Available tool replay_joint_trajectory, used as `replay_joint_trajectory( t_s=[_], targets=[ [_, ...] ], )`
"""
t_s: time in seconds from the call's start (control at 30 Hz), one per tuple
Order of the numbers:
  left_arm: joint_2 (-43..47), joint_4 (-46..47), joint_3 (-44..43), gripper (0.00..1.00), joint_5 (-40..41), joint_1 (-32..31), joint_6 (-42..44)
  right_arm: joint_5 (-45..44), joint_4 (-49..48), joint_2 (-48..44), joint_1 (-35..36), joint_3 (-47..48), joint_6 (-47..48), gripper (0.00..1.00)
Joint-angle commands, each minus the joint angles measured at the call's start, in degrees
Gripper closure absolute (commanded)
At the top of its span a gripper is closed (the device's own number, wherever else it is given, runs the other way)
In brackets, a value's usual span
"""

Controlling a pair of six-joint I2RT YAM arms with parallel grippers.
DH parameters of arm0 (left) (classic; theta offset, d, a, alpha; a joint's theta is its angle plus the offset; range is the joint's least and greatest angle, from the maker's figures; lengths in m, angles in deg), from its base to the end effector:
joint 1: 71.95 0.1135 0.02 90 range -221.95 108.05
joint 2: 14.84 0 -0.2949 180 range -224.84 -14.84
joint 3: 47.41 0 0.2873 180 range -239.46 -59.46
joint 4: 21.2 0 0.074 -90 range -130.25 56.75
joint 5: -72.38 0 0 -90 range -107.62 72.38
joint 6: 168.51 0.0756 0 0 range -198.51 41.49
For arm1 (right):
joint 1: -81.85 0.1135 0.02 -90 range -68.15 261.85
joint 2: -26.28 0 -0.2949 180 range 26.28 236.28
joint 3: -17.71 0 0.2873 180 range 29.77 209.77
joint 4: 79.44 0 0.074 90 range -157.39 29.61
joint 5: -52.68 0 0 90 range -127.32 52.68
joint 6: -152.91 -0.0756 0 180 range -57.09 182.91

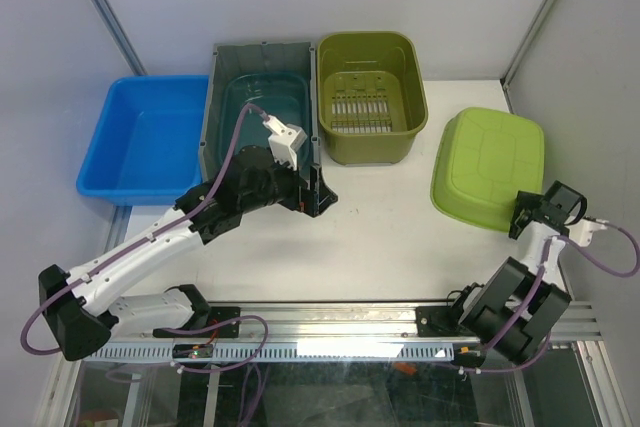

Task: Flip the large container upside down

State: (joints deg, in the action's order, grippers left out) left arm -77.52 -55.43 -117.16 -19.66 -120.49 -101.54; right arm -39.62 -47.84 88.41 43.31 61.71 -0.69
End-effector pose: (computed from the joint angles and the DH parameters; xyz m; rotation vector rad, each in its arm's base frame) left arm 0.1985 -0.2287 0.3426 0.4962 2.0865 -0.7970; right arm 0.1951 -0.1593 0.1707 1.9119 1.5212 0.1465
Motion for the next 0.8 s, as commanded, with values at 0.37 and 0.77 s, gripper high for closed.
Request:
replay_joint_trajectory(
  t_s=[0.37, 0.77],
  targets=[
    [-2.58, 1.08, -2.38, 0.01, 0.37, 0.15, 0.56, -4.76, -13.3, 21.52, 11.21, 16.31, 4.25, 0.31],
    [-4.77, 1.15, -3.47, 0.01, 0.37, 0.19, 0.26, 0.34, -20.84, 0.47, 27.47, 4.9, 18.48, 0.31]
  ],
)
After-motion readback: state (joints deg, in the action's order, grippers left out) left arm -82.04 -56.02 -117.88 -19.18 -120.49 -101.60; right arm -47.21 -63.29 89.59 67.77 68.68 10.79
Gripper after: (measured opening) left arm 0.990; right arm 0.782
